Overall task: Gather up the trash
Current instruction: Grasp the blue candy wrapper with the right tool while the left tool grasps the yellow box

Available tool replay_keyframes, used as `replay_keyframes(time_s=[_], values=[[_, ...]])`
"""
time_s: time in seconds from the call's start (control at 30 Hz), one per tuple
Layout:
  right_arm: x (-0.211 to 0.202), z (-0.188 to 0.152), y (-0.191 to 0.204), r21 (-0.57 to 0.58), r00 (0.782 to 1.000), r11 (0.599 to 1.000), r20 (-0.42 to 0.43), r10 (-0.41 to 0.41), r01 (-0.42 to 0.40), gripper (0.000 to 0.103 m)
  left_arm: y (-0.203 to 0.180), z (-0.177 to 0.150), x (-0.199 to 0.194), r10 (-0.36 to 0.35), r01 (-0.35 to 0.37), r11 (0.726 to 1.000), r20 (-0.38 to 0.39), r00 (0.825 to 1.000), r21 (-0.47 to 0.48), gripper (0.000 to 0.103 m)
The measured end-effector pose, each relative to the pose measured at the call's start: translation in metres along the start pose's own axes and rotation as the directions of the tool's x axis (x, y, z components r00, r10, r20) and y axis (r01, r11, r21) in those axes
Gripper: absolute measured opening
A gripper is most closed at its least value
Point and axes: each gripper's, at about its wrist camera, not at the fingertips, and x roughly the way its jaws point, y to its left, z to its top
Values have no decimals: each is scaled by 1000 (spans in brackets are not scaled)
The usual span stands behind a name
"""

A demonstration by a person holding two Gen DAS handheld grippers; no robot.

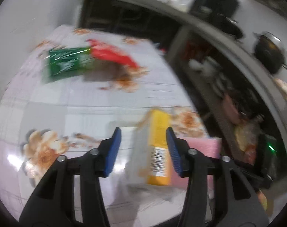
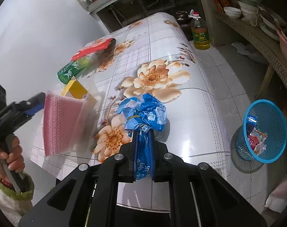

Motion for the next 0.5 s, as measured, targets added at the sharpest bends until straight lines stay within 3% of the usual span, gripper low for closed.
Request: replay_keyframes(time_s=[0.07, 0.2, 0.3, 0.37, 0.5], values=[[-1, 0, 1, -2, 1000, 1000, 3, -1, 1, 11, -15, -5, 5, -23, 25, 998, -35, 999, 59, 54], [-2, 2, 1, 2, 1000, 1000, 6, 0, 0, 11, -26, -14, 25, 91, -80, 989, -91, 992, 123, 53], [-4, 2, 1, 0, 1000, 1000, 9, 0, 0, 11, -24, -17, 36, 104, -89, 988, -111, 988, 130, 52], [-5, 2, 1, 1, 1000, 1000, 12, -1, 1, 11, -25, -19, 42, 155, -137, 978, -113, 981, 158, 42], [-6, 3, 1, 2, 1000, 1000, 18, 1, -1, 11, -23, -21, 42, 173, -153, 974, -113, 978, 168, 30]])
